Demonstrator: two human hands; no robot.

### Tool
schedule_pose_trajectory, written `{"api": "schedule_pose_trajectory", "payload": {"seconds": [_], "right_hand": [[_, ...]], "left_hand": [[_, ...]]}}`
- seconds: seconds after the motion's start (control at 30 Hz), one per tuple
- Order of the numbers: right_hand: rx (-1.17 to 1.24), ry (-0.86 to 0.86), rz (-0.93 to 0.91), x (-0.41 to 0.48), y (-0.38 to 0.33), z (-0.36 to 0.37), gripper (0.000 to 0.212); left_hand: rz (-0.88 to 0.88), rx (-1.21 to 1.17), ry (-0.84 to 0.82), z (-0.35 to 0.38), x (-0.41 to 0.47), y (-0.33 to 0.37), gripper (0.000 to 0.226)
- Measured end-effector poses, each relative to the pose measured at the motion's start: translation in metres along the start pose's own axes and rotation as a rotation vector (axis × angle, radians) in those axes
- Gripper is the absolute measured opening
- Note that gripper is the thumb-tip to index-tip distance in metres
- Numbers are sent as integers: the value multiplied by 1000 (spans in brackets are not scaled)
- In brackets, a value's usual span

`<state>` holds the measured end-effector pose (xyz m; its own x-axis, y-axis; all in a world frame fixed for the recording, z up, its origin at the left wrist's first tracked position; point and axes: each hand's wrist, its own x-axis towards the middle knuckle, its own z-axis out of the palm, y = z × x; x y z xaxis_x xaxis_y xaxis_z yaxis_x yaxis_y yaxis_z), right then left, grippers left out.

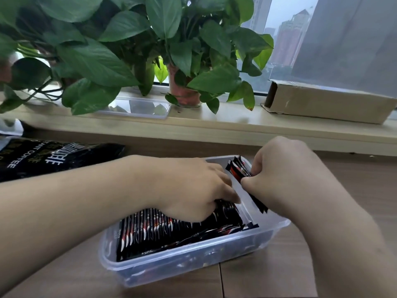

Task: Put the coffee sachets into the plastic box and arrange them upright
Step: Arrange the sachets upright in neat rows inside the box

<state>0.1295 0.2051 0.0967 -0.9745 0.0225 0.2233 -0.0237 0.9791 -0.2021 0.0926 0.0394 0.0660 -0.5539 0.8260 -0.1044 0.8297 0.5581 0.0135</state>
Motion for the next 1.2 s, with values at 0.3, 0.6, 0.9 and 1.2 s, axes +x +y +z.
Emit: {"api": "schedule_pose_trajectory", "payload": {"seconds": [0.3, 0.6, 0.9, 1.2], "right_hand": [[-193, -103, -61, 4, -14, 26, 37], [-221, -282, -136, 12, -11, 34, 21], [-201, -275, -160, 10, -7, 28, 19], [-104, -255, -281, 16, 4, 12, 18]], "left_hand": [[-58, 11, -47, 11, -11, 4, 67], [-182, -217, 351, -7, -46, -4, 52], [-362, -367, 359, 11, -79, 4, 44], [-479, -225, 604, 16, -81, 1, 29]]}}
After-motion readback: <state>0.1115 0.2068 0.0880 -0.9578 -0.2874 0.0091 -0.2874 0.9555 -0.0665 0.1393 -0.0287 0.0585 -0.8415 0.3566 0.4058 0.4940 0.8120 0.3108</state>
